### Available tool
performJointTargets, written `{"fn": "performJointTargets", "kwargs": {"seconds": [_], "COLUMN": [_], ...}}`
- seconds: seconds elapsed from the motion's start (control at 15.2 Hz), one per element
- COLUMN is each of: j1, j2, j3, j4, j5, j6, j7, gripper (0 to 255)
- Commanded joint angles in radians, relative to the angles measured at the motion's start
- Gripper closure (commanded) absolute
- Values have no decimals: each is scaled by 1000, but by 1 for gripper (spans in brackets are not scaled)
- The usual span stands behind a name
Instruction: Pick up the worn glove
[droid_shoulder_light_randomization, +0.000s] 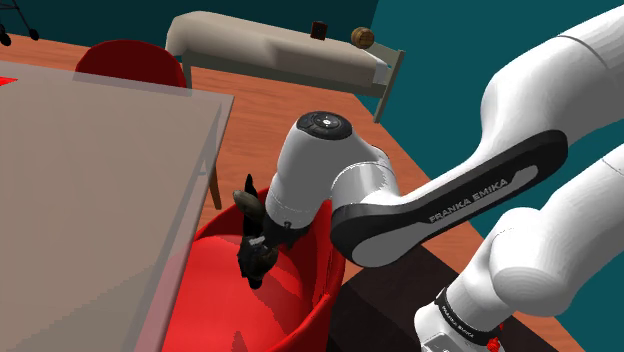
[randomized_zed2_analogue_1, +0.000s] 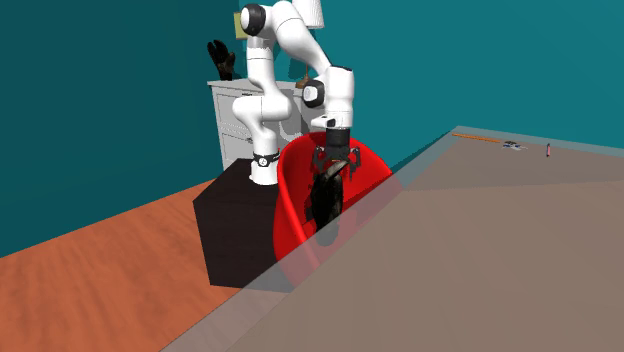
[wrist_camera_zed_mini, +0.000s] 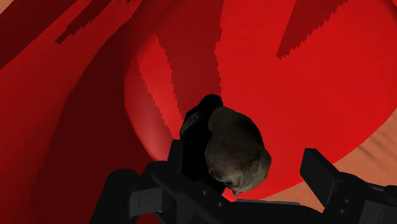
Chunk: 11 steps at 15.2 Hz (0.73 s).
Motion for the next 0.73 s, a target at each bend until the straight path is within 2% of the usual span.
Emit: {"fn": "performJointTargets", "kwargs": {"seconds": [0.0, 0.13, 0.2, 0.66], "j1": [-12, -12, -11, -11], "j2": [31, 31, 30, 30], "j3": [10, 10, 11, 10], "j4": [-12, -13, -12, -13], "j5": [-33, -33, -33, -32], "j6": [38, 38, 37, 37], "j7": [27, 27, 28, 28], "gripper": [0, 0, 255, 255]}}
